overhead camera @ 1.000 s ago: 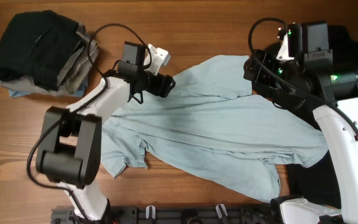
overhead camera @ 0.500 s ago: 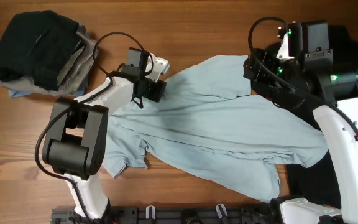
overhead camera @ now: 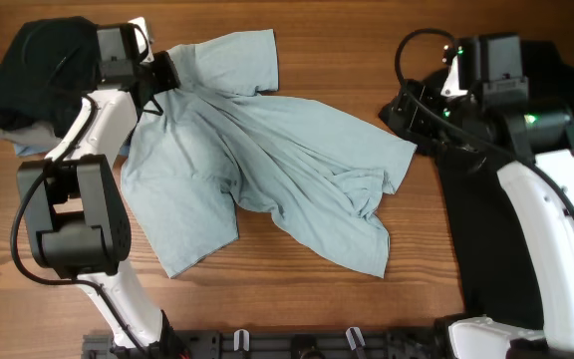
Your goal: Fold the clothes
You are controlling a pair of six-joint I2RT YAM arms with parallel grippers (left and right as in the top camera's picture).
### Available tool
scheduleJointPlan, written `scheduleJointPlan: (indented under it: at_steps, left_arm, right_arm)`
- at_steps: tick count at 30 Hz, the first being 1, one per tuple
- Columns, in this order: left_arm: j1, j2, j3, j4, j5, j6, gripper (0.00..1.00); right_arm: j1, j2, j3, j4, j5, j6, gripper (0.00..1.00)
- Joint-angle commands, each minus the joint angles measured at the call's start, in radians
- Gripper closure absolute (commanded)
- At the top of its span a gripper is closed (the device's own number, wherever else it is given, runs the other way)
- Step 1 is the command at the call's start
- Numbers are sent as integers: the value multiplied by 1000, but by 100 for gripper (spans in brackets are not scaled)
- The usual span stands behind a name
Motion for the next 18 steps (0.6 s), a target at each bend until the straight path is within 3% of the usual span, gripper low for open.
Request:
scheduleJointPlan:
  at_steps: [1, 2, 3, 6, 8, 13, 18]
  left_arm:
    - [-8, -23, 3, -55, 18, -14, 64]
    - [-8, -34, 3, -78, 18, -8, 55]
    - [-8, -45, 3, -98, 23, 11, 53]
    - [-10, -105, 3, -180, 37, 63, 38]
    - [-12, -174, 3, -262, 45, 66, 32]
    - [-19, -350, 3, -478, 140, 65, 31]
    - [-54, -451, 3, -641, 154, 89, 23]
  right_arm:
    - [-5, 97, -16, -12, 89, 42, 13]
    - [-9, 127, -17, 1, 101, 50, 40]
    - [-15, 156, -17, 18, 103, 50, 50]
    - [-44, 249, -17, 95, 102, 48, 69]
    - [-77, 343, -17, 172, 102, 46, 73]
    - [-135, 542, -17, 310, 103, -1, 83]
    - [-188, 681, -17, 358, 103, -50, 95]
